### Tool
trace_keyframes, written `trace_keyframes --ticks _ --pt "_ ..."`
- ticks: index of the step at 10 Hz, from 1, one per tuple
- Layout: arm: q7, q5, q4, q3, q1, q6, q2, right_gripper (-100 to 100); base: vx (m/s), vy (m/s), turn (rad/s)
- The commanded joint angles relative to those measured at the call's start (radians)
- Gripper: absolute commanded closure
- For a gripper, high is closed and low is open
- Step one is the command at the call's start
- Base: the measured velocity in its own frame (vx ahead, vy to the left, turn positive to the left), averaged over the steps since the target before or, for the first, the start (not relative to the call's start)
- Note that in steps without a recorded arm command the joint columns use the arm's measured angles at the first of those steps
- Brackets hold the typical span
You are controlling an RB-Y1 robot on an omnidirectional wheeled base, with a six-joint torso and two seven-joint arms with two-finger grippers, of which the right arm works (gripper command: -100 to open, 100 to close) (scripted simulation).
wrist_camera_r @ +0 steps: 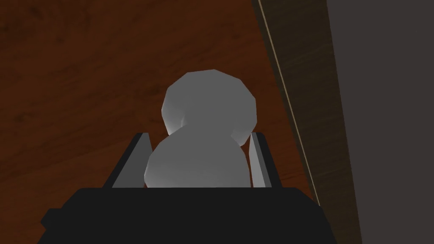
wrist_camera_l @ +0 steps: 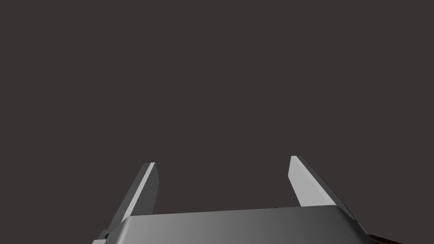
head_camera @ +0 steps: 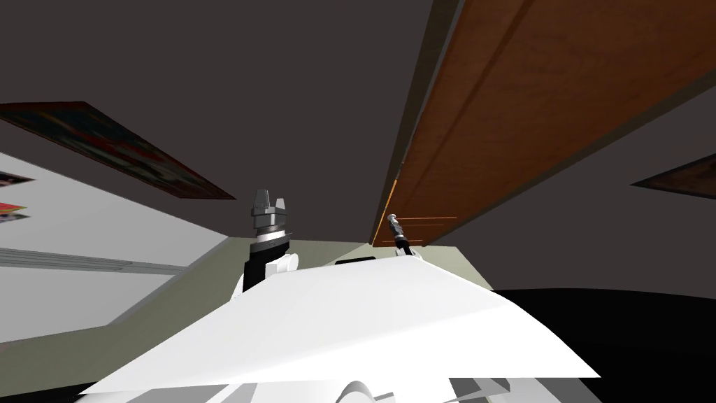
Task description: Pull the door open
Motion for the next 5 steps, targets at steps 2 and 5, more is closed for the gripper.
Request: trace_keyframes --ticks 2,5 --pt "-0.075 -0.023 -0.004 0.0 0.005 0.0 -0.008 100 -0.035 -0.004 0.064" --pt "-0.149 -0.042 -0.004 0.005 0.006 0.001 -0.011 100 -0.031 -0.009 0.054"
